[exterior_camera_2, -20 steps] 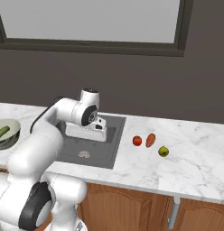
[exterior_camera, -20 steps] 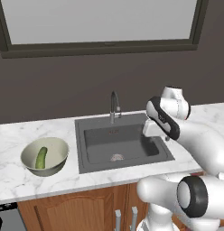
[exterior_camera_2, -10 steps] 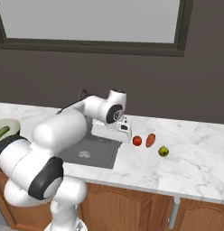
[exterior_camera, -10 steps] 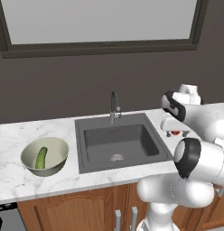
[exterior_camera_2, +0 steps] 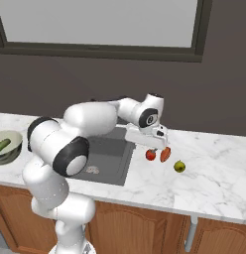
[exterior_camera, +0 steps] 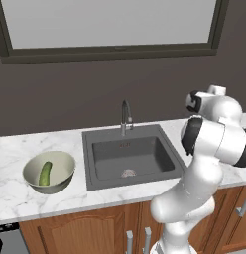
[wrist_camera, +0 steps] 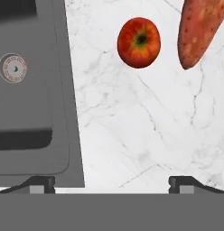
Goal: There is a mixed pile of frozen fruits and vegetables on the counter. Locate all the frozen vegetables and place the items in a bowl on the counter. Take all the frozen fruits and defrost them in a running sink.
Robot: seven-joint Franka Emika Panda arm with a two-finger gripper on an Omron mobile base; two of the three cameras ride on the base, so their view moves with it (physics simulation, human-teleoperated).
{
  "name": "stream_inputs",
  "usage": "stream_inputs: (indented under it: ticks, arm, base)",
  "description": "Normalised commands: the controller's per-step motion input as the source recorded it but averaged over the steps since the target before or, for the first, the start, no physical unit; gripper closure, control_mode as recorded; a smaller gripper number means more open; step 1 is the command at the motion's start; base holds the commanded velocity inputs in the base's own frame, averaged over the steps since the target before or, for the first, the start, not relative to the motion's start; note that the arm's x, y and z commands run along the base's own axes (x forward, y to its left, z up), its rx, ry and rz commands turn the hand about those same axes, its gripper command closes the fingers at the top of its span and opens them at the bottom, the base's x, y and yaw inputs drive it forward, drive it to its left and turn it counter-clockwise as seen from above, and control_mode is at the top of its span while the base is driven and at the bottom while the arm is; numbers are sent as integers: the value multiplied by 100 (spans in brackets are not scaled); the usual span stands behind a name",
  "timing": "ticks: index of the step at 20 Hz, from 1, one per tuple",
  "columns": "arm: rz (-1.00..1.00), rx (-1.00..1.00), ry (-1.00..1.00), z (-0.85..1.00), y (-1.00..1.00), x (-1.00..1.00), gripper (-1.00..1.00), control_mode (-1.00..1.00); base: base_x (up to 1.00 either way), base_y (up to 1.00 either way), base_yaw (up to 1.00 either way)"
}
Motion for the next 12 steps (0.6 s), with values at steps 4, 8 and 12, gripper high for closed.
stream_inputs:
  ticks: [4,8,12]
  arm:
    - [-4,0,0,-8,-59,69,-100,-100]
    - [-7,-3,0,-26,-51,43,-100,-100]
    - [-7,-13,4,-47,-41,40,-100,-100]
  base:
    - [0,0,0]
    - [0,0,0]
    - [0,0,0]
